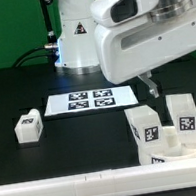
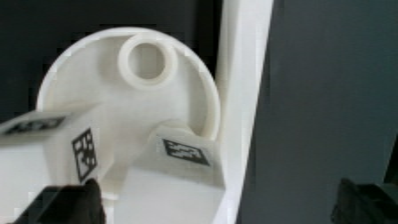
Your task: Assemble stool
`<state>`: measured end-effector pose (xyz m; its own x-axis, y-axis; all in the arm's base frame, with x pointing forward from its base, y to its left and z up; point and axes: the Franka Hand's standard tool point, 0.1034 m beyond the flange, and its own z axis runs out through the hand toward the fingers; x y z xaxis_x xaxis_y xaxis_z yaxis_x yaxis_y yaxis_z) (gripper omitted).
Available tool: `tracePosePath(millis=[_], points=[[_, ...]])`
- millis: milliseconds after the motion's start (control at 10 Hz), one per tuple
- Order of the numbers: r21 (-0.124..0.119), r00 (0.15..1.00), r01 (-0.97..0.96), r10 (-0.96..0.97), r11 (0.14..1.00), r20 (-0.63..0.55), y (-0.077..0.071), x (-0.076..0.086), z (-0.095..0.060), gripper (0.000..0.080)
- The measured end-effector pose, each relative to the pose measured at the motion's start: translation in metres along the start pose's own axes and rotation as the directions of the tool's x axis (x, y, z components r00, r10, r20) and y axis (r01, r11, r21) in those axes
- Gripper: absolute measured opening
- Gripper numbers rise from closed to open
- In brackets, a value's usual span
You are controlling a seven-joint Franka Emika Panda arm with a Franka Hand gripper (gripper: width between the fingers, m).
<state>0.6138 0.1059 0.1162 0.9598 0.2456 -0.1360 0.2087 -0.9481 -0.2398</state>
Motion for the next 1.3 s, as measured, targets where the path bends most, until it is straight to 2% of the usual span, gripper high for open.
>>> tracePosePath(millis=[300,400,600,700,900,1000,1100,1200,1300], points=[[-0.001,1.000,0.016,-0.016,1.000,-0.006,0.003,0.003,0.001,0.0649],[-0.043,0.978,0.208,-0.209,0.977,-0.026,0.010,0.010,-0.002,0.0649],[-0.148,0.861,0.490,-0.503,0.859,-0.067,0.013,0.027,-0.010,0.0649],[-0.161,0.831,0.538,-0.553,0.827,-0.065,0.013,0.025,-0.011,0.0649],[-0.169,0.759,0.636,-0.650,0.753,-0.040,0.016,0.024,-0.010,0.0649],[-0.185,0.718,0.681,-0.696,0.709,-0.026,0.017,0.025,-0.010,0.0649],[-0.231,0.626,0.761,-0.780,0.607,0.010,0.019,0.026,-0.004,0.0649],[-0.237,0.555,0.814,-0.831,0.531,0.045,0.021,0.021,0.005,0.0649],[-0.259,0.527,0.826,-0.849,0.500,0.044,0.023,0.021,0.010,0.0649]])
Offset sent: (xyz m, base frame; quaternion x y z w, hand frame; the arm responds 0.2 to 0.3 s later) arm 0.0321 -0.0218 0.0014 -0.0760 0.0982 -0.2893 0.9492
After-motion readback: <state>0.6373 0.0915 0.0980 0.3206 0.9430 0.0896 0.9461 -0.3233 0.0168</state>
